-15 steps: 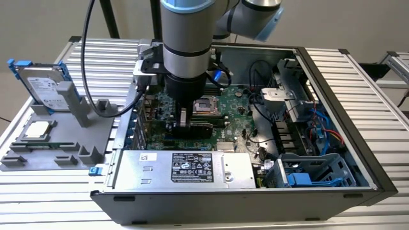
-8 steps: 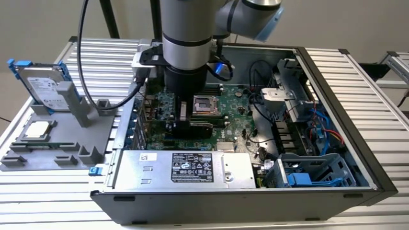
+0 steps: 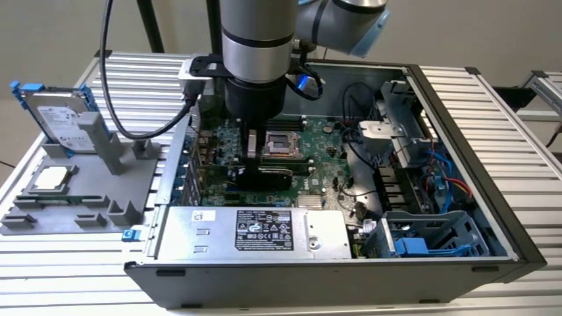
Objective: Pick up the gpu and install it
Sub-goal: 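Insert the gpu into the slot, then press down on the gpu until it lock into place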
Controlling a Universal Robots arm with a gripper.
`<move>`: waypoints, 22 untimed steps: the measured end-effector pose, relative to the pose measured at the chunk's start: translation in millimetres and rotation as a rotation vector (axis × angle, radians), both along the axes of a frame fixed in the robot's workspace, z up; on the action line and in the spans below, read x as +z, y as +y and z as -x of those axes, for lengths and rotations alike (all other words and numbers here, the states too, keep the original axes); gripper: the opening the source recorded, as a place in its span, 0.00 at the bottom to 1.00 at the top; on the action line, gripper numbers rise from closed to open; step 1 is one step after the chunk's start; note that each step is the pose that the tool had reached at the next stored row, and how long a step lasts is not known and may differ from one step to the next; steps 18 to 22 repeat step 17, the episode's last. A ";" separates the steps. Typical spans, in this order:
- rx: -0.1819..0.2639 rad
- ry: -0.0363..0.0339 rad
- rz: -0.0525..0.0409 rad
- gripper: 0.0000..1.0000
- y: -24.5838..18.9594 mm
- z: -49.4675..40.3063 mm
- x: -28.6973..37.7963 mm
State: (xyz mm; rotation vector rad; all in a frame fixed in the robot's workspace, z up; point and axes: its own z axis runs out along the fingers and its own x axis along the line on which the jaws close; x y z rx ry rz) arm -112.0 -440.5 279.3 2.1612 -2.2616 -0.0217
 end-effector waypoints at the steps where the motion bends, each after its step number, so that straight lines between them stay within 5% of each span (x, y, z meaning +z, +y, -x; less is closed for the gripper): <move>1: 0.000 0.0000 0.0000 0.00 0.1 0.0 0.0; 22: 0.000 0.0000 0.0002 0.00 2.8 0.0 0.0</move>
